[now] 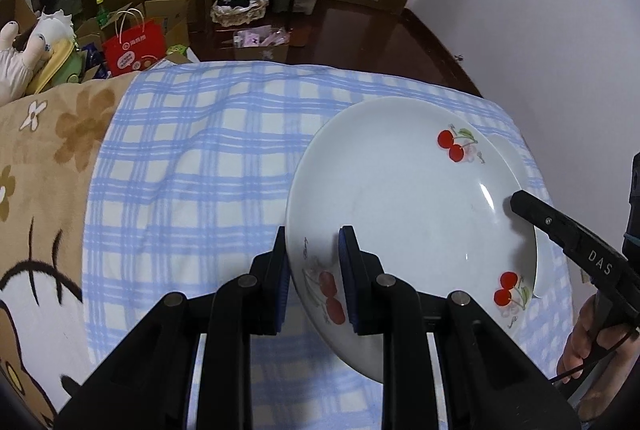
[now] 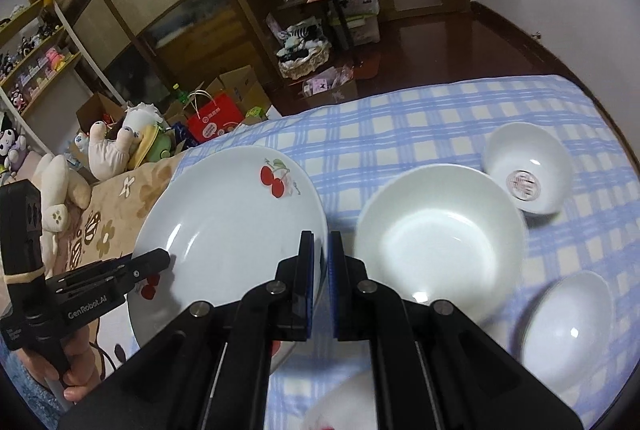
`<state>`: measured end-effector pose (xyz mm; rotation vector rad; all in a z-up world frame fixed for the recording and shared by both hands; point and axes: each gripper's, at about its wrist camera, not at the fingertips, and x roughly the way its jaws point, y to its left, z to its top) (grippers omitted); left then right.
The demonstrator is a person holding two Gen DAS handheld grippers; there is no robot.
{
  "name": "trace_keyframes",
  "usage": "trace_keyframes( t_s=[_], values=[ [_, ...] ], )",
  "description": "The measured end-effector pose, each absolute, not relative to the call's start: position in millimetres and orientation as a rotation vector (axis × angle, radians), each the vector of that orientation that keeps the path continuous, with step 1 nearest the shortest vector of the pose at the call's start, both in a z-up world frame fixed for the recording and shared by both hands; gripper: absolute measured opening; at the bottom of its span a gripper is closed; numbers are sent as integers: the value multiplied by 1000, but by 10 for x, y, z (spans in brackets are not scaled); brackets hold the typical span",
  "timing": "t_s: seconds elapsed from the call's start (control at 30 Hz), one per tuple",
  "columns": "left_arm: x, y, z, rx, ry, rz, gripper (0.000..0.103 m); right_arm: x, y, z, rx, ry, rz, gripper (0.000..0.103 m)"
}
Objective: Organize plates and bowls
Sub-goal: 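Lower the right tool's plate onto the plate stack while the left tool carries its plate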
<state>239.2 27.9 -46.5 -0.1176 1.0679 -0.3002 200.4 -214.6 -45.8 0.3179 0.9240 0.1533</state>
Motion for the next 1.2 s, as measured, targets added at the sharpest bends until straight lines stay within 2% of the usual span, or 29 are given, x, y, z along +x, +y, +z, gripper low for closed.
trace_keyframes(
  t_s=[0.57, 1.2],
  values=[
    [1414, -367, -139, -60, 986, -425, 22, 706, -2790, -210, 389, 823, 48, 8],
    [928, -615, -336, -47, 973, -462, 22, -43, -3014, -458, 438, 795, -9, 8]
  ],
)
